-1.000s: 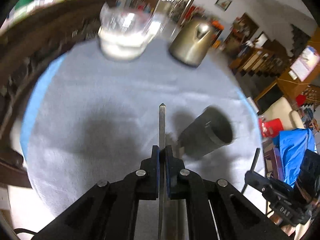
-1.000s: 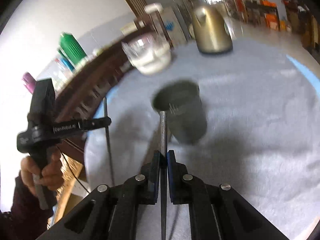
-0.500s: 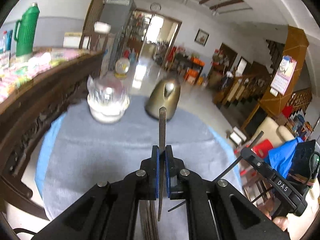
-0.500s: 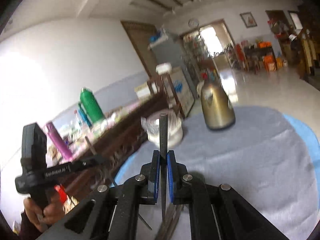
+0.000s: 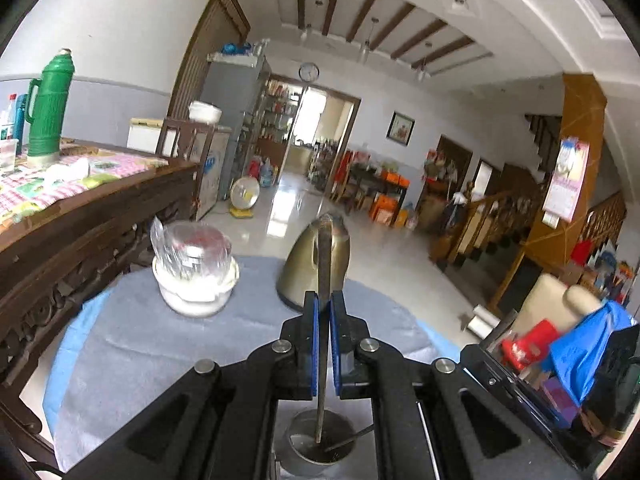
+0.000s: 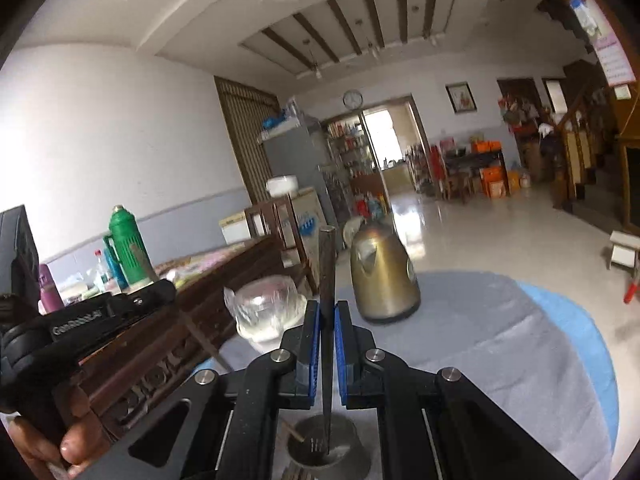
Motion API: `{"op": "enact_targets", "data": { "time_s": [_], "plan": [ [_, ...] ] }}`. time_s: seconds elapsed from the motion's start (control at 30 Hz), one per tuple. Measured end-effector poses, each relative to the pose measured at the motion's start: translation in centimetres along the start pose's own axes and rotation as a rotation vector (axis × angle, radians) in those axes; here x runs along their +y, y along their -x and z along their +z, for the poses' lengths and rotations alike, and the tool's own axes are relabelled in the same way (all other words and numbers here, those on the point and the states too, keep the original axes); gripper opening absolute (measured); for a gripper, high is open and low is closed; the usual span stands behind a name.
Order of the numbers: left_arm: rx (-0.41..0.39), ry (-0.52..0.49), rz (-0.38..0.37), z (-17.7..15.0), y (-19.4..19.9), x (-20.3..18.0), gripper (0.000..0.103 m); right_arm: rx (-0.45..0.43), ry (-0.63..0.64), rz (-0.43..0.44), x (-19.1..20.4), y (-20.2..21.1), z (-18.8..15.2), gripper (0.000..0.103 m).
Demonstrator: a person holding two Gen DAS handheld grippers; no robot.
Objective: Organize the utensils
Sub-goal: 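Lift both held sticks and lower them into the grey holder cup, then open both tools to drop the sticks into the holder cup, then grasp another dark stick from the bundle with the right tool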
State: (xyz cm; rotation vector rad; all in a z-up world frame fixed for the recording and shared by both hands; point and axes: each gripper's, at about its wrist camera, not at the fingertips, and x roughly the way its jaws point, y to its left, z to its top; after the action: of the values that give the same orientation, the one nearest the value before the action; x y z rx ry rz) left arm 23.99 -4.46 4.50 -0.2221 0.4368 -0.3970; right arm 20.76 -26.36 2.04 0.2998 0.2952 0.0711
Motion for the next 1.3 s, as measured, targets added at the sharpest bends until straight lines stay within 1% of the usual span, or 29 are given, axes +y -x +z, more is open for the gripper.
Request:
{"op": "enact_targets", "data": {
  "time_s": [0.17,0.23,0.3,0.33,0.37,0.4,0.43,0.47,0.5,0.53,0.57,0.6,0.63,0.73,0.8,0.83,0.9,0.93,1.0,1.03,1.13,1.17,1.23,1.3],
  "plan": [
    [0.139,-0.026,0.028,-2.6,-3.1,0.2,0.006,0.102,-0.014,-0.003,-0.9,-1.9,-1.3,0.008],
    [0.179,-0.029,0.047,-3.2,-3.6,0.5,0.006,0.137,-0.028,0.007,-1.1,-2.1,-1.6,0.009],
    [0.21,-0.04,0.06,-3.6,-3.6,0.5,0.008,0.162,-0.047,0.024,-1.5,-1.8,-1.8,0.01],
    [0.217,-0.053,0.065,-3.9,-3.5,0.6,0.015,0.174,-0.06,0.035,-1.8,-1.7,-1.7,0.01],
    [0.222,-0.07,0.079,-4.0,-3.3,0.6,0.033,0.181,-0.069,0.042,-1.9,-1.8,-1.7,0.011],
    [0.223,-0.083,0.096,-4.1,-3.1,0.6,0.054,0.188,-0.079,0.046,-2.1,-1.6,-1.6,0.014],
    [0.216,-0.093,0.116,-4.3,-2.7,0.6,0.059,0.191,-0.09,0.049,-2.3,-1.4,-1.5,0.017],
    [0.207,-0.102,0.124,-4.4,-2.3,0.7,0.06,0.188,-0.098,0.055,-2.6,-0.9,-1.5,0.024],
    [0.205,-0.119,0.13,-4.5,-1.8,0.9,0.06,0.178,-0.111,0.067,-2.8,-0.3,-1.5,0.033],
    [0.208,-0.133,0.135,-4.6,-1.5,1.0,0.061,0.162,-0.124,0.078,-3.0,0.4,-1.4,0.038],
    [0.211,-0.146,0.152,-4.8,-1.0,1.4,0.064,0.145,-0.134,0.085,-3.2,0.8,-1.4,0.055],
    [0.21,-0.147,0.163,-5.1,-0.6,1.7,0.065,0.118,-0.147,0.091,-3.5,1.5,-1.4,0.065],
    [0.213,-0.144,0.173,-5.5,-0.1,2.3,0.066,0.086,-0.164,0.099,-3.9,2.6,-1.4,0.065],
    [0.25,-0.133,0.207,-7.0,0.8,4.3,0.066,0.034,-0.188,0.129,-4.7,4.8,-1.9,0.065],
    [0.285,-0.113,0.233,-8.3,1.2,5.8,0.066,0.026,-0.178,0.141,-4.8,5.7,-2.3,0.065],
    [0.301,-0.106,0.24,-8.8,1.3,6.4,0.066,0.048,-0.17,0.148,-4.8,6.0,-2.8,0.065],
    [0.353,-0.071,0.267,-10.5,1.5,8.2,0.066,0.099,-0.172,0.165,-4.7,5.8,-3.8,0.061],
    [0.37,-0.06,0.273,-11.0,1.5,8.7,0.066,0.14,-0.174,0.179,-4.6,5.5,-4.8,0.059],
    [0.415,-0.028,0.281,-12.6,1.7,9.7,0.066,0.203,-0.156,0.184,-4.1,4.9,-6.4,0.042],
    [0.434,-0.02,0.28,-13.2,1.7,9.9,0.066,0.253,-0.141,0.179,-3.7,4.2,-7.6,0.038],
    [0.501,-0.005,0.267,-15.5,1.8,10.0,0.066,0.365,-0.132,0.182,-2.9,2.3,-10.5,0.037],
    [0.52,-0.011,0.264,-16.1,1.7,9.8,0.066,0.416,-0.127,0.188,-2.4,1.3,-11.7,0.036],
    [0.553,-0.018,0.258,-17.1,1.5,9.5,0.066,0.501,-0.122,0.185,-1.8,-0.6,-13.7,0.03],
    [0.584,-0.007,0.251,-17.8,1.1,9.6,0.066,0.594,-0.131,0.2,-1.4,-2.5,-15.8,0.027]
  ]
}}
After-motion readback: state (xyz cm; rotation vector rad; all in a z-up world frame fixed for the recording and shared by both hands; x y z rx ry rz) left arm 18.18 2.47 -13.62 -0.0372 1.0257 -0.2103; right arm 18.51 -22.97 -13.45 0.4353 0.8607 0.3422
